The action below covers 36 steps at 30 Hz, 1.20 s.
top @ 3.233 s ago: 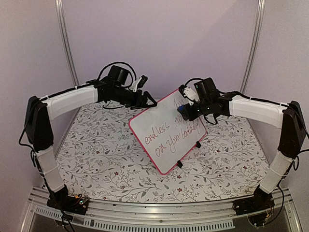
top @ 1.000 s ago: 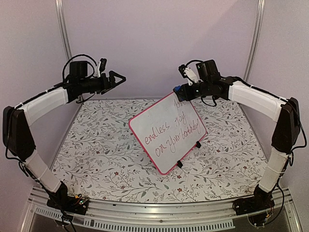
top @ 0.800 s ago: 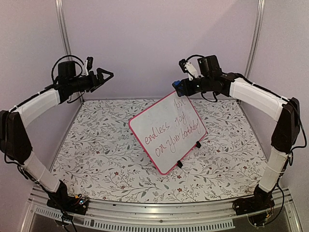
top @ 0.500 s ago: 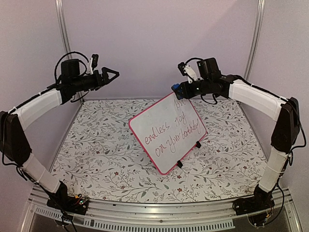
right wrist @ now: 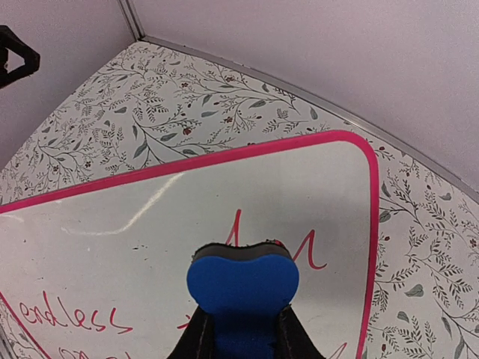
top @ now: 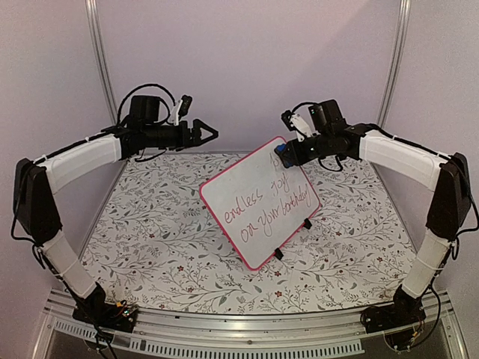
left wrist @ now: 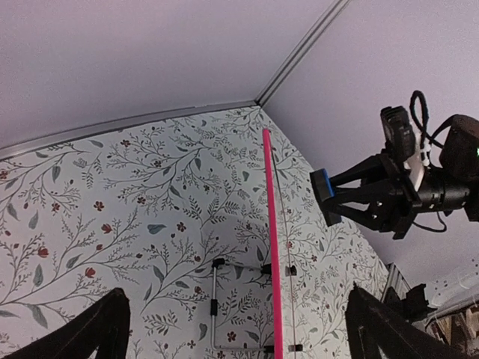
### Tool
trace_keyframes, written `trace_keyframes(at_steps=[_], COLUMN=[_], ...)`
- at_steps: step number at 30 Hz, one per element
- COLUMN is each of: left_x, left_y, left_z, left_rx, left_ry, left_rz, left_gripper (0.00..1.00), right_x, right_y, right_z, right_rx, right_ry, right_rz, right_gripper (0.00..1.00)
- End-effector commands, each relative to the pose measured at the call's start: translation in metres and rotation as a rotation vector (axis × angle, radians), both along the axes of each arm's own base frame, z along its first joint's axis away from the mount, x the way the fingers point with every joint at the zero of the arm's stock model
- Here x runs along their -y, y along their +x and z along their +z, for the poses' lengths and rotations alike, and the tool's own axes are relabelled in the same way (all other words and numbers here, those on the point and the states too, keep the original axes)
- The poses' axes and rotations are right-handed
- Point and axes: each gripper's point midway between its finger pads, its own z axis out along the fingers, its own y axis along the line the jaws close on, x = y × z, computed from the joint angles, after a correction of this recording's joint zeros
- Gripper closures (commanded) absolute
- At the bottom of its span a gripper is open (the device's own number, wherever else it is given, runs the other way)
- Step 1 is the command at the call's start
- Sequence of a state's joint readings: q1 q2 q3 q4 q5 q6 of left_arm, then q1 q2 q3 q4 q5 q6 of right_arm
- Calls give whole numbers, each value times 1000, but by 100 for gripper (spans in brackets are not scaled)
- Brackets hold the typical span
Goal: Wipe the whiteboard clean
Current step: Erase the whiteboard at the center of the board.
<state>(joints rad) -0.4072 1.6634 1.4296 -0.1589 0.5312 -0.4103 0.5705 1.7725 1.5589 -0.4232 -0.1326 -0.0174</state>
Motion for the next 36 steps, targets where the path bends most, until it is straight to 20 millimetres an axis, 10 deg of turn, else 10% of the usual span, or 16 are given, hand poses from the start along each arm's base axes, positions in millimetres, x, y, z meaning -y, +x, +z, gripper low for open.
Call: trace_keyframes(at_steps=[1,11,36], left_x=[29,69,88], left_y=[-13,-31,-41], left_z=[-15,-52,-73], left_rx=[-32,-76,-153], left_ry=[35,121,118], left_rz=[-75,-151,-225], left_gripper=[0,4,37], right_x=[7,7,6], right_y=[-1,-7,8], right_z=[22,19,13], right_rx=[34,20,24], right_ry=[3,12,-26], right_rz=[-6,2,-20], right_gripper=[100,100,99])
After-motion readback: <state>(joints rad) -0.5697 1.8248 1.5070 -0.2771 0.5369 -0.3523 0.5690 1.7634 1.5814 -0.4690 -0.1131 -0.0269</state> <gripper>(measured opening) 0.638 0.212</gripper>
